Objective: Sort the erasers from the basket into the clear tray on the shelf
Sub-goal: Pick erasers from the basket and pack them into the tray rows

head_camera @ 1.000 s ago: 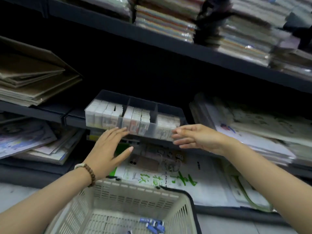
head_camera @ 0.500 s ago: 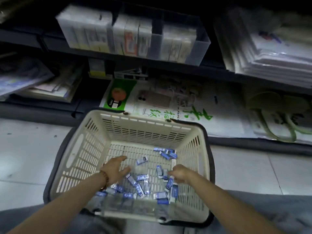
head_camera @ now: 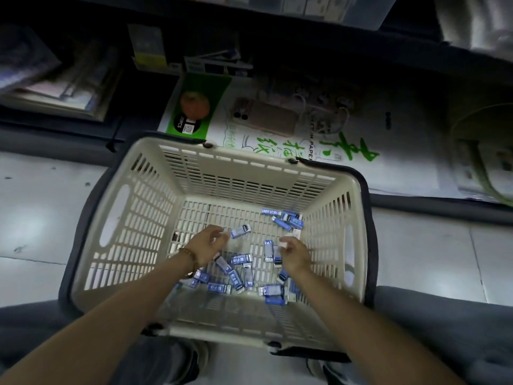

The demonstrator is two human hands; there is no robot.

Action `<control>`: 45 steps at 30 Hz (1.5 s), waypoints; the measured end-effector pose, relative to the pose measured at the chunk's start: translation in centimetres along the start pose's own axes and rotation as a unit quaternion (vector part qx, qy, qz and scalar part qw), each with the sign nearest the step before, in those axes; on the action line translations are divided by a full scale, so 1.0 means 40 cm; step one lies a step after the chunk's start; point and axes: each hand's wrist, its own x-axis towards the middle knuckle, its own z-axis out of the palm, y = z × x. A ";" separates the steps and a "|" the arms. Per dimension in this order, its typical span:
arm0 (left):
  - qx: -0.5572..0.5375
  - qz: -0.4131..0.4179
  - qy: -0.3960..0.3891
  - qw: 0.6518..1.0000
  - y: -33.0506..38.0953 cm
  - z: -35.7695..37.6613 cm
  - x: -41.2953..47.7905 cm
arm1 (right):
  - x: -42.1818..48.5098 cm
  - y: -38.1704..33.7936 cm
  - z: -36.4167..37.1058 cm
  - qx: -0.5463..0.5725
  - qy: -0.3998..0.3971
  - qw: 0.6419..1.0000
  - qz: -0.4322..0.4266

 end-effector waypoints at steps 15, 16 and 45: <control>-0.324 -0.103 0.025 0.940 -0.006 0.035 0.047 | -0.041 -0.073 -0.002 0.005 -0.056 0.998 0.002; -0.336 -0.105 0.039 0.935 -0.008 0.032 0.049 | -0.027 -0.053 -0.014 -0.030 -0.027 0.999 0.025; -0.381 -0.164 -0.042 0.909 -0.006 0.028 0.039 | 0.007 -0.020 0.012 -0.063 -0.049 0.997 -0.014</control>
